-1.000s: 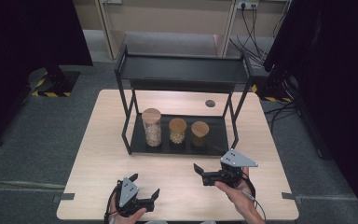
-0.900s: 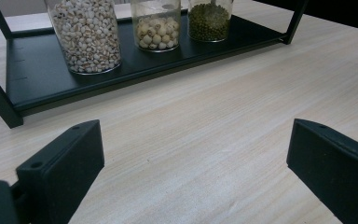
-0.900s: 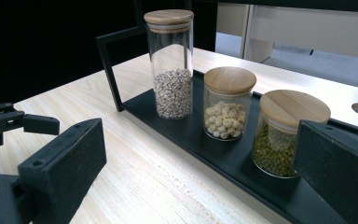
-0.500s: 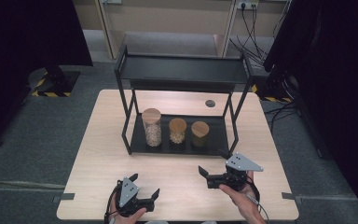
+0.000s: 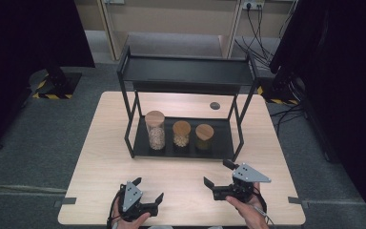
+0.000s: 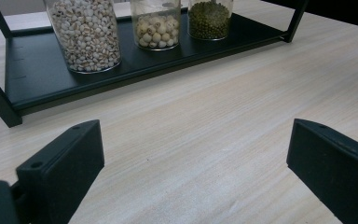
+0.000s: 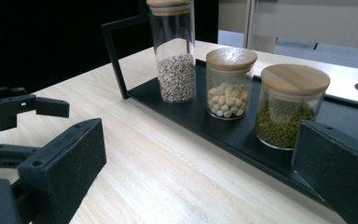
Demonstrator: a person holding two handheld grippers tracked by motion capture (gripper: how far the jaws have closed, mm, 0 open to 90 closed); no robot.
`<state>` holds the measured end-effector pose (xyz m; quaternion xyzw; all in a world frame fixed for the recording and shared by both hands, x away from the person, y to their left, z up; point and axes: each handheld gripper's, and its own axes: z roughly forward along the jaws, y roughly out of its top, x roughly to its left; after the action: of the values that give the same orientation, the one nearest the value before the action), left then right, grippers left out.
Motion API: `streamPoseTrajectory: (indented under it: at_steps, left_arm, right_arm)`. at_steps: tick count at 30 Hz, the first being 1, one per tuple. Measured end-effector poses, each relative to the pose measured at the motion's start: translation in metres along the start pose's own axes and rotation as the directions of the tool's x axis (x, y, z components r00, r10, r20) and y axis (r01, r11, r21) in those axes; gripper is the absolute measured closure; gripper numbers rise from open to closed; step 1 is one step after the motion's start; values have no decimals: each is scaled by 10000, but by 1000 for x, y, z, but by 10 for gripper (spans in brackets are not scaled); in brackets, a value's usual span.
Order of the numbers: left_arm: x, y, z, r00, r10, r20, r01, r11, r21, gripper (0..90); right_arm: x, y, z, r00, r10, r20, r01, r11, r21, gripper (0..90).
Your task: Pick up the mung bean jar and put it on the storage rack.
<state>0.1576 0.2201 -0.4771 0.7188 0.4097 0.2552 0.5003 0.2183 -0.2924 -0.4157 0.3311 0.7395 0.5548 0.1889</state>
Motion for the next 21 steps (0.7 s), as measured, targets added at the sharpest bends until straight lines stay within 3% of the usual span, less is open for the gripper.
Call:
streamPoseTrajectory:
  at_steps: [21]
  left_arm:
    - [0,0,0,10000,26,-6,-26,10000,-18,34]
  right_arm:
    - [0,-11,1,9995,186,-255,-182,9997,176,31]
